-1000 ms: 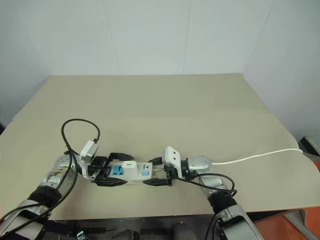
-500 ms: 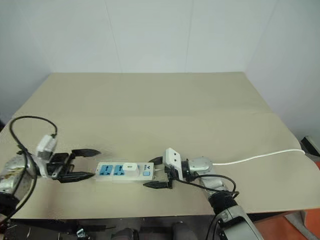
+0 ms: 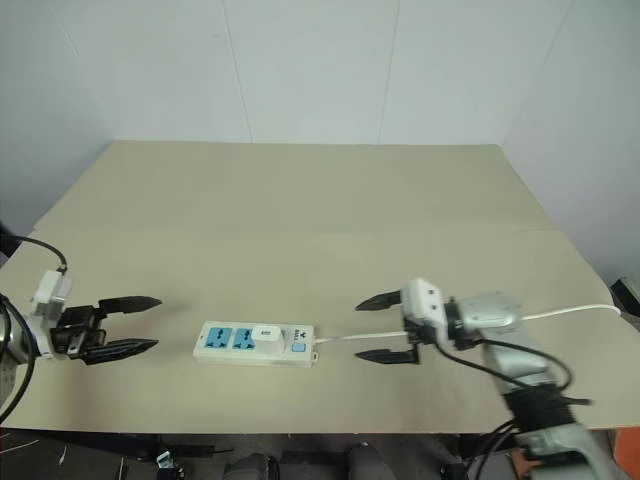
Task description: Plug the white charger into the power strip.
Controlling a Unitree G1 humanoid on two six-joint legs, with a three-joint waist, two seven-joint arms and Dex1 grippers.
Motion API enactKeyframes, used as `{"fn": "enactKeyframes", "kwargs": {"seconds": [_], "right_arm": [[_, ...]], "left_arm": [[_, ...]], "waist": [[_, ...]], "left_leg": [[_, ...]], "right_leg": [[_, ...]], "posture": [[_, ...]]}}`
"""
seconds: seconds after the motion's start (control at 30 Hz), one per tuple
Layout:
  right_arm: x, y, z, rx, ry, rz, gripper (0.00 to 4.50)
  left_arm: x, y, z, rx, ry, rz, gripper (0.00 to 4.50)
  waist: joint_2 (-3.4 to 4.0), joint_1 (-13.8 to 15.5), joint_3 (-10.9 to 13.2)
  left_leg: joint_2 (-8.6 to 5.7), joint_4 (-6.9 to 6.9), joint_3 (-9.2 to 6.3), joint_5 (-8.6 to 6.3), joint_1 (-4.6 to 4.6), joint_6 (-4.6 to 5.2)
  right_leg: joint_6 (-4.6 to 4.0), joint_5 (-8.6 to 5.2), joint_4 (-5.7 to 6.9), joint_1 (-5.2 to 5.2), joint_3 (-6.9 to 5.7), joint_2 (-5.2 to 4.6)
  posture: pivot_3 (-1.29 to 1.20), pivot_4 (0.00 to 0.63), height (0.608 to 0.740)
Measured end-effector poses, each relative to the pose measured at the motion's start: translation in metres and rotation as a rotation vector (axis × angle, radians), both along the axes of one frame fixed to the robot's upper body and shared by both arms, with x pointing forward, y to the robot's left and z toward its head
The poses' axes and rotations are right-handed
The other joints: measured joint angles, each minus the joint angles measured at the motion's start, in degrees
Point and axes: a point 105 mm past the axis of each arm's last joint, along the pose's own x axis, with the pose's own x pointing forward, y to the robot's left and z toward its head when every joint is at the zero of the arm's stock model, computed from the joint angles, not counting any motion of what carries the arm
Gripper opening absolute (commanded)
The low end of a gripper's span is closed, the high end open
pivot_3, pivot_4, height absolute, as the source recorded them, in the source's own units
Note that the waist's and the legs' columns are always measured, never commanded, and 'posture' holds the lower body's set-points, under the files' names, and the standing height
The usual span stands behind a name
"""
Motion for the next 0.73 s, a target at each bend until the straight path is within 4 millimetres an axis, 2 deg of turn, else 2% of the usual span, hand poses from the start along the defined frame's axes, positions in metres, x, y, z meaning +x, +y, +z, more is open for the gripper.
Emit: {"fn": "enactKeyframes", "kwargs": {"seconds": [0.3,0.73], "right_arm": [[-0.017,-0.038,0.013,-0.117,-0.038,-0.069,4.45],[-0.025,-0.050,0.013,-0.118,-0.017,-0.135,4.45]], "left_arm": [[0.000,0.003,0.004,0.014,-0.019,0.012,4.50],[0.004,-0.001,0.006,0.013,-0.035,0.010,4.50]], "waist": [[-0.02,0.0,0.0],[-0.02,0.0,0.0]], "left_leg": [[-0.01,0.01,0.04,0.00,0.00,0.00],[-0.01,0.02,0.06,0.00,0.01,0.00]], "right_leg": [[0.01,0.01,0.01,-0.01,0.02,-0.01],[0.02,0.02,0.02,0.00,0.03,-0.01]], "posture": [[0.00,0.150,0.740],[0.00,0.150,0.740]]}}
